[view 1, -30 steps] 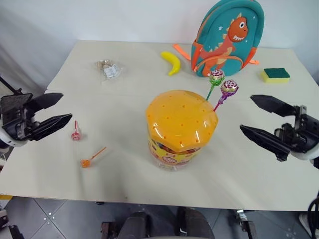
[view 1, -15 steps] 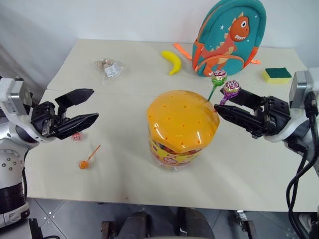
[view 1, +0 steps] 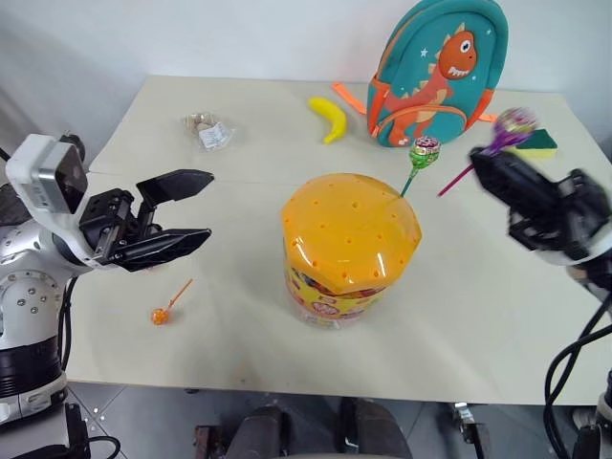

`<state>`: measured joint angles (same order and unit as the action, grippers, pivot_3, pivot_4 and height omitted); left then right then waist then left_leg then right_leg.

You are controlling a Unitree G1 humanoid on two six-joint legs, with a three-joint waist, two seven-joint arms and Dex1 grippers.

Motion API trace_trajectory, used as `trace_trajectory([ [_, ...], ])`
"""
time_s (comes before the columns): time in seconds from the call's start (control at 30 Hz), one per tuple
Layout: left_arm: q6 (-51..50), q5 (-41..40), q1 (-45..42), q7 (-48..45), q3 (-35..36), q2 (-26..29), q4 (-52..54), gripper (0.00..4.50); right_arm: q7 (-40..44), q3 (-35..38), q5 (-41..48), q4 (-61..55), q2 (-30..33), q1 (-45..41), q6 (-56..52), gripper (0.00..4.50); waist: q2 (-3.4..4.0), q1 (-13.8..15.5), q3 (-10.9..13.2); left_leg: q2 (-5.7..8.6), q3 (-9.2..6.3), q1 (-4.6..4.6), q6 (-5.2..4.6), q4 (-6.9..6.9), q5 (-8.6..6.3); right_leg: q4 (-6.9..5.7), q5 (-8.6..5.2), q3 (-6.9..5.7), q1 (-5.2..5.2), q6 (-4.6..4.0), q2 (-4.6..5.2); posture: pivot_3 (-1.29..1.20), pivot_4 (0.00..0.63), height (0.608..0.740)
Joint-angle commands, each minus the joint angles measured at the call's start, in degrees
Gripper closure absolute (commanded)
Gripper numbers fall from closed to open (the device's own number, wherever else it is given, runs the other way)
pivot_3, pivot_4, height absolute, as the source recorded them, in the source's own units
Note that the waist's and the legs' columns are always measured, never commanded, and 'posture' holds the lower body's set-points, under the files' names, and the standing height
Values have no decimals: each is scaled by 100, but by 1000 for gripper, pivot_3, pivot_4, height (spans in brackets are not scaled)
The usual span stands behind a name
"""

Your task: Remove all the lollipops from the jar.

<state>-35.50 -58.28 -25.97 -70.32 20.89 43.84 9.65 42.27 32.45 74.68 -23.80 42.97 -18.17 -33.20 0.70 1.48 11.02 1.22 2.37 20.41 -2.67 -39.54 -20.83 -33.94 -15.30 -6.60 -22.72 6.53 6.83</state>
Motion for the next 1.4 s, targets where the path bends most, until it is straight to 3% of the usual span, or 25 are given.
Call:
trace_trajectory([
  [0.03,143,125,-134,-294,-88,168,76,235,-185,806,204,143,451,512,-314,4490,0,14,0,-1,-4,2,0,0,0,1,0,-1,0,0,-3,0,150,740],
  [0.17,269,421,-120,-789,-424,404,137,235,-342,780,-1175,731,1230,1564,-707,4490,0,-4,0,-3,4,2,0,-1,0,6,0,7,4,0,-6,0,150,740],
  [0.27,557,797,37,-1288,-655,645,125,235,-1210,322,-2401,1342,1661,1914,-1025,4490,1,-17,-1,-4,20,-3,-1,-5,0,3,0,22,4,0,-7,0,150,740],
  [0.47,1013,1216,564,-1744,-535,931,7,235,-1150,-664,-3861,1817,2177,2466,-1276,4490,12,-46,1,-31,33,-10,14,1,-8,2,-5,40,-7,-10,-14,0,150,740],
  [0.53,1069,1208,701,-1693,-435,930,-9,235,-964,-768,-3946,2025,2185,2482,-1409,4490,14,-39,2,-35,35,-9,16,1,-10,3,-6,39,-8,-11,-16,0,150,740],
  [0.67,1093,1072,793,-1454,-319,823,83,235,-594,-768,-4284,2215,2107,2551,-1061,3477,14,-7,3,-35,35,-7,16,-4,-10,4,-6,39,-8,-11,-15,0,150,740],
  [0.8,1091,994,843,-1304,-222,737,138,235,-28,-497,-4305,2350,2067,2649,-824,2131,14,-4,3,-34,32,-7,16,-6,-10,2,-5,40,-6,-9,-13,0,150,740],
  [0.9,987,819,838,-1151,-83,681,208,235,868,-24,-4208,2317,1949,2714,140,1169,15,-11,3,-35,31,-6,17,-5,-11,3,-5,39,-7,-9,-15,0,150,740],
  [1.0,723,518,823,-914,137,654,194,235,1648,499,-3655,2014,1658,2346,814,1169,13,-23,4,-35,32,-7,17,-5,-11,2,-4,40,-6,-8,-17,0,150,740],
  [1.1,358,232,856,-731,371,664,-67,235,1866,404,-2970,1379,1502,1589,692,1169,20,-106,6,-40,35,-16,19,-6,-12,-4,-3,49,-3,-9,-16,0,150,740],
  [1.4,477,200,855,-489,675,309,-486,235,1201,-1203,-1830,491,797,-850,-290,1169,17,-122,8,-49,15,-5,31,-6,-18,3,-4,34,-10,-17,-14,0,150,740],
])
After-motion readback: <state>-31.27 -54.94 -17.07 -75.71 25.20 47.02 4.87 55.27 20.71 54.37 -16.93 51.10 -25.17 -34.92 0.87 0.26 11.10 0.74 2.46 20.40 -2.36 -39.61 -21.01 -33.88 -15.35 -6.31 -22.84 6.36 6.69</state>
